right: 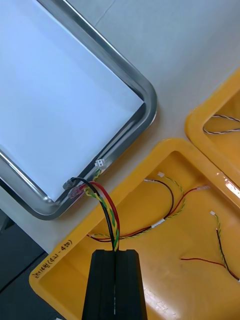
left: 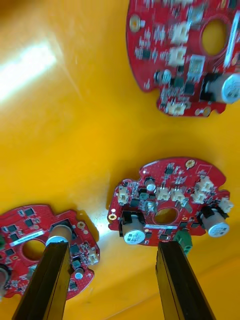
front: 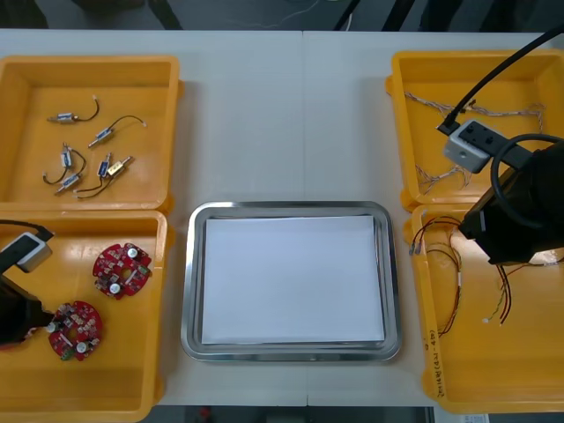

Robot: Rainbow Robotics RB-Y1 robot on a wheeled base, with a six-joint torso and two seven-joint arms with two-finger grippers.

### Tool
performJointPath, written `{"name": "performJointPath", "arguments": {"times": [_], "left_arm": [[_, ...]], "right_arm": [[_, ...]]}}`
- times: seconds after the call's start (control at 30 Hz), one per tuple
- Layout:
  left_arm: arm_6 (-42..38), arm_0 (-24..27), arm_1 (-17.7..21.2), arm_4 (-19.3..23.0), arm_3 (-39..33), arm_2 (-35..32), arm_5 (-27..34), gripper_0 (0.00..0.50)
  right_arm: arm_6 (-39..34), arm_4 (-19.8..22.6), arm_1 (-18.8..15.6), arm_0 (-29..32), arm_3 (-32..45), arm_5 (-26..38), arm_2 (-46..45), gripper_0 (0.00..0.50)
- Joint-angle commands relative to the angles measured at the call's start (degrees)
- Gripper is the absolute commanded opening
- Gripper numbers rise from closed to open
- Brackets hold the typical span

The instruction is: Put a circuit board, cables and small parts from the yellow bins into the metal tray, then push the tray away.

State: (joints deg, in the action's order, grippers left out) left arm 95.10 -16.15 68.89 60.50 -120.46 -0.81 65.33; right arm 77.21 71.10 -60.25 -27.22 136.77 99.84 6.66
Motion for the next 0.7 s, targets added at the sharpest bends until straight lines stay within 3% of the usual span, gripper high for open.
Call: {"name": "performJointPath", "arguments": {"times": [0.03, 0.23, 0.7], "left_arm": [[4.9, -2.4, 0.0, 0.9, -3.7, -3.2, 0.3, 0.5], [6.1, -6.7, -0.4, 0.7, -6.1, -4.5, -2.8, 0.5], [13.6, -16.5, -0.4, 0.2, -7.9, -4.5, -13.7, 0.5]], "right_arm": [[-1.1, -0.2, -0.7, -3.3, 2.5, -0.6, 3.8, 0.0], [-1.2, -0.3, 0.2, -3.4, 3.8, -0.5, 4.9, 0.0], [-2.1, -6.8, 1.0, -6.7, 5.4, -0.4, 15.2, 0.0]]}}
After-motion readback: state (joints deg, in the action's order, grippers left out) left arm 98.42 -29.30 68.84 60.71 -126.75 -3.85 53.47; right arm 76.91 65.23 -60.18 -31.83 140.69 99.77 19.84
